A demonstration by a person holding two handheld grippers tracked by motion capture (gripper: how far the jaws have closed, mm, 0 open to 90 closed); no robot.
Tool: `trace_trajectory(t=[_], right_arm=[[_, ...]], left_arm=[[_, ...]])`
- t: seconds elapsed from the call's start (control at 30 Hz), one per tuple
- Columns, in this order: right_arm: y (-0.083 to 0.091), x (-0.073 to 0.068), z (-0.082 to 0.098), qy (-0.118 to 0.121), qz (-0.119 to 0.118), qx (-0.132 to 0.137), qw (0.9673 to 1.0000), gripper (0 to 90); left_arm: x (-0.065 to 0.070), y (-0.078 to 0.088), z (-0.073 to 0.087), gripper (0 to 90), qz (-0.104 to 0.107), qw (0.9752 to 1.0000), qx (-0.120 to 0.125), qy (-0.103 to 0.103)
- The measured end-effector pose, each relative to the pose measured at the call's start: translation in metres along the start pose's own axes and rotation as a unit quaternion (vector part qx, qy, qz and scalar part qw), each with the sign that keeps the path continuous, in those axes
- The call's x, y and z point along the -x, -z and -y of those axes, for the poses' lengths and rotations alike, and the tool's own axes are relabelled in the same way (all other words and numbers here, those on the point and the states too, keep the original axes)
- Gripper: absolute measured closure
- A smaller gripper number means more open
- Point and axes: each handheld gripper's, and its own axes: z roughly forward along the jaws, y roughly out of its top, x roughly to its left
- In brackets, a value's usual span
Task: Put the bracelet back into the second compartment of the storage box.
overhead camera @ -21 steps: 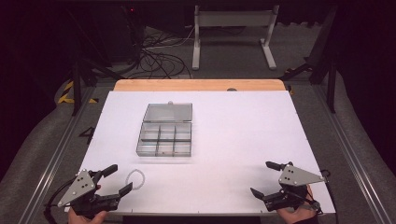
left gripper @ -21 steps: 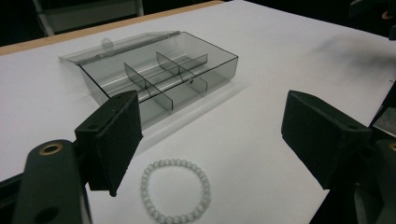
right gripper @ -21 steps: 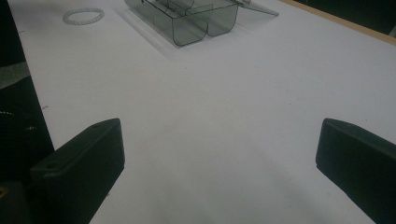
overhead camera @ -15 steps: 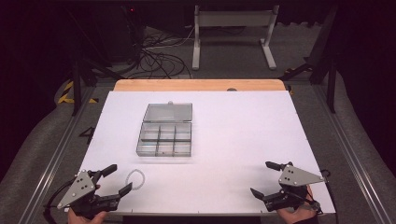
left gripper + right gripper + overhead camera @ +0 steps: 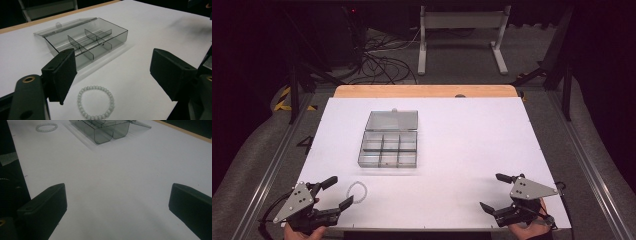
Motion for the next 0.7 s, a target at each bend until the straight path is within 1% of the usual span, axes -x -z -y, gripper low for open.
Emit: trace_trajectory(t=[0.1,0.13,0.27,0.37,0.43,0.5,0.63,0.7], right_arm=[[0.0,0.0,0.0,-0.001,-0.001,0.0,1.0,2.3],[0.0,0.0,0.0,0.0,-0.001,0.0,1.0,2.3],[-0.001,0.0,0.0,0.001,-0.004,-0.003,1.0,2.5],[-0.003,-0.001,0.0,0.003,-0.007,-0.006,1.0,2.6],[-0.004,-0.002,0.0,0.004,-0.01,-0.007,0.9999,2.6],[-0.004,-0.002,0.0,0.003,-0.011,-0.008,0.9999,2.6],[-0.005,-0.002,0.0,0.002,-0.012,-0.007,0.9999,2.6],[-0.005,-0.002,0.0,0.003,-0.012,-0.009,0.9999,2.6]], left_arm=[[0.001,0.0,-0.001,22.6,-0.006,1.0,-0.002,-0.002],[0.001,0.0,-0.001,22.8,-0.007,1.0,-0.005,0.002],[0.001,0.0,-0.004,23.2,-0.007,0.9999,-0.01,0.006],[-0.001,0.0,-0.006,23.3,-0.001,0.9998,-0.013,0.014],[-0.003,0.0,-0.007,23.6,0.002,0.9998,-0.014,0.016],[-0.005,0.001,-0.01,23.8,0.002,0.9997,-0.014,0.021],[-0.008,0.001,-0.014,24.0,0.008,0.9995,-0.011,0.029],[-0.01,0.0,-0.017,24.1,0.009,0.9992,-0.015,0.036]])
